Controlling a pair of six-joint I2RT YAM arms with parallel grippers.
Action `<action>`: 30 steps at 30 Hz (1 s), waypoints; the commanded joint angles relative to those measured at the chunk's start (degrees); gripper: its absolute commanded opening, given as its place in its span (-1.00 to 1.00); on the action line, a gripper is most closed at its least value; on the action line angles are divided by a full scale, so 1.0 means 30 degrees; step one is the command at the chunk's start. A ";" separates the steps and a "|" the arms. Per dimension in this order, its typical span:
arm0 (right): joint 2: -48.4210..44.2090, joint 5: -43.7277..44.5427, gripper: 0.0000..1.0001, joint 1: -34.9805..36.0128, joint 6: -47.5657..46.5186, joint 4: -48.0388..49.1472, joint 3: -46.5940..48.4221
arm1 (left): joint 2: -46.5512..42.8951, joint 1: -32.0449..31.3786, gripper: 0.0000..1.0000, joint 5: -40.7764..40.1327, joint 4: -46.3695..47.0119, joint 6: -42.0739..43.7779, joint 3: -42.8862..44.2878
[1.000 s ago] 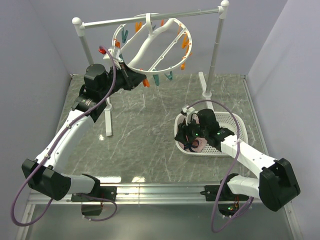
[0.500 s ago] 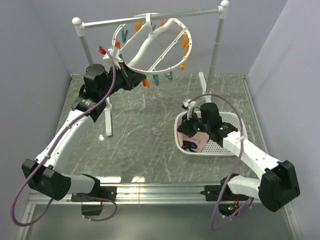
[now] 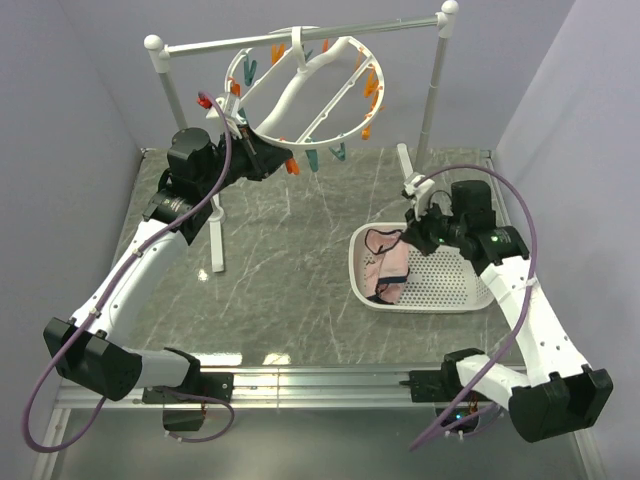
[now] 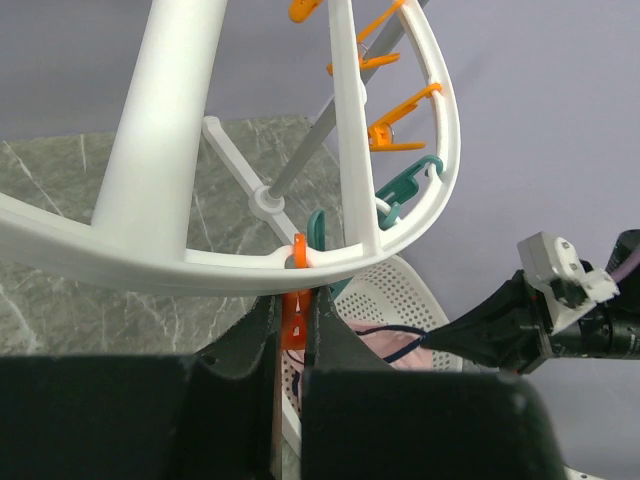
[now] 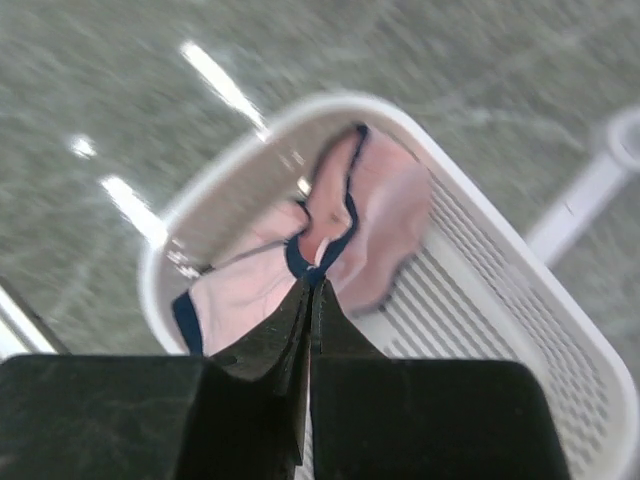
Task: Clip the underwear to the hanger
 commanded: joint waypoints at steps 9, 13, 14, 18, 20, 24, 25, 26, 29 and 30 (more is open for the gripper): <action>0.2739 0.2465 -1.00 -0.3672 -0.5504 -0.2223 -0.1767 | 0.0180 0.0060 -0.99 0.0524 0.0786 -0.0334 0.0097; 0.4492 0.2201 -1.00 -0.3967 -0.5534 -0.0207 -0.2324 | 0.0238 0.0060 -0.99 0.0553 0.0903 -0.0422 0.0039; 0.4905 0.2172 -1.00 -0.4517 -0.5418 0.0062 -0.2325 | 0.0209 0.0060 -0.99 0.0582 0.0903 -0.0422 0.0010; 0.7015 0.1791 -1.00 -0.5838 -0.5329 0.0561 -0.1682 | 0.0180 0.0060 -0.99 0.0495 0.0728 -0.0276 0.0039; 0.7837 0.1849 -1.00 -0.6743 -0.5241 0.0738 -0.1244 | 0.0093 0.0089 -1.00 0.0407 0.0524 -0.0071 0.0126; 0.8308 0.2082 -1.00 -0.7861 -0.5007 0.1117 -0.0393 | 0.0092 0.0089 -0.99 0.0377 0.0522 -0.0041 0.0068; 0.8221 0.2142 -1.00 -0.7979 -0.5006 0.1467 -0.0275 | 0.0121 0.0089 -0.99 0.0406 0.0551 -0.0070 0.0068; 0.8133 0.2258 -1.00 -0.8038 -0.5006 0.1587 -0.0071 | 0.0150 0.0089 -0.99 0.0406 0.0551 -0.0070 0.0039; 0.7810 0.1763 -1.00 -0.8068 -0.4978 0.1239 0.0544 | 0.0151 0.0089 -0.99 0.0406 0.0581 -0.0070 0.0010; 0.7520 0.1529 -1.00 -0.8068 -0.4977 0.1004 0.0691 | 0.0209 0.0089 -0.99 0.0406 0.0610 -0.0099 0.0010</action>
